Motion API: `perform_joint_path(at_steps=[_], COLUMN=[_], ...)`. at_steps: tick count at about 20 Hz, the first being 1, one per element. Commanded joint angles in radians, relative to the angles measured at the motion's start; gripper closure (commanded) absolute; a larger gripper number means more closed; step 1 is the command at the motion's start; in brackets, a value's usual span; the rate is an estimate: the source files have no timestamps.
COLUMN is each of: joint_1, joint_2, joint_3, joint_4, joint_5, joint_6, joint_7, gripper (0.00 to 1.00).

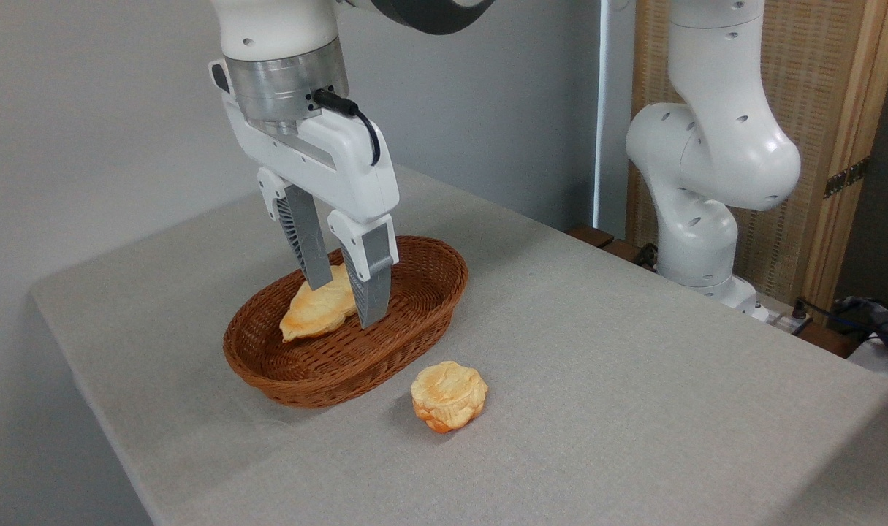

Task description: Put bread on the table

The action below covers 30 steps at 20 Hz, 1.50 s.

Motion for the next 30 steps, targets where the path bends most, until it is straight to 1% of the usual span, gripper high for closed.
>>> perform_joint_path(at_steps=[1,16,20,25,28,30], joint_1=[-0.008,-0.008,-0.011,-0.028,-0.031,-0.029], joint_2=[-0.002,0.004,-0.001,-0.015,-0.024,-0.025], joint_3=[0.014,0.014,0.012,-0.012,-0.043,-0.081], joint_4=[0.002,-0.007,-0.030,-0.099,-0.120,-0.137], joint_5=[0.003,0.006,0.006,0.005,0.005,0.006], joint_6=[-0.015,-0.019,-0.007,0.086,0.089,0.096], joint_7=[0.005,0.006,0.006,-0.004,-0.012,-0.023], gripper=[0.00,0.00,0.00,0.00,0.00,0.02])
